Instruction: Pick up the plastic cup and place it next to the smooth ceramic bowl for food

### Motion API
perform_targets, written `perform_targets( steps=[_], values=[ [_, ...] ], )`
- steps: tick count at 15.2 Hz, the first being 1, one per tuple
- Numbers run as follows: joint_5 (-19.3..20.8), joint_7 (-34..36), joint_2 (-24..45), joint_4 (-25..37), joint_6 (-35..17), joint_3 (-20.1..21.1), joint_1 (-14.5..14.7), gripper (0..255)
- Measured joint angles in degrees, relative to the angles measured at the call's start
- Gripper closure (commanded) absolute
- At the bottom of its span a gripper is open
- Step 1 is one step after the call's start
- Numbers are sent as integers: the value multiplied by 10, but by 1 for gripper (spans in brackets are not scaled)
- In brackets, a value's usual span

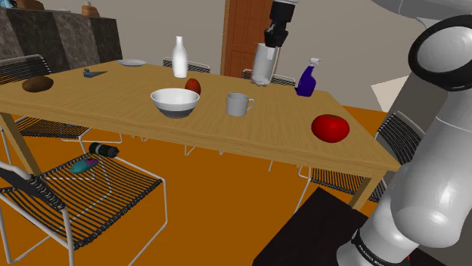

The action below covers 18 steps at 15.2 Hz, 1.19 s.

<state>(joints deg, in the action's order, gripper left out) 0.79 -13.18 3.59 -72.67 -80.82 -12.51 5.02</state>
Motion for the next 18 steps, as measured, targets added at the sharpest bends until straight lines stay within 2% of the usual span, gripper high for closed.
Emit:
perform_targets(
  steps=[7,13,15,18],
  values=[
    [3,88,44,46,6,39,48,255],
    [4,154,119,139,26,65,88,255],
    [4,177,168,211,50,73,103,255],
    [6,193,171,193,31,77,114,255]
  ],
)
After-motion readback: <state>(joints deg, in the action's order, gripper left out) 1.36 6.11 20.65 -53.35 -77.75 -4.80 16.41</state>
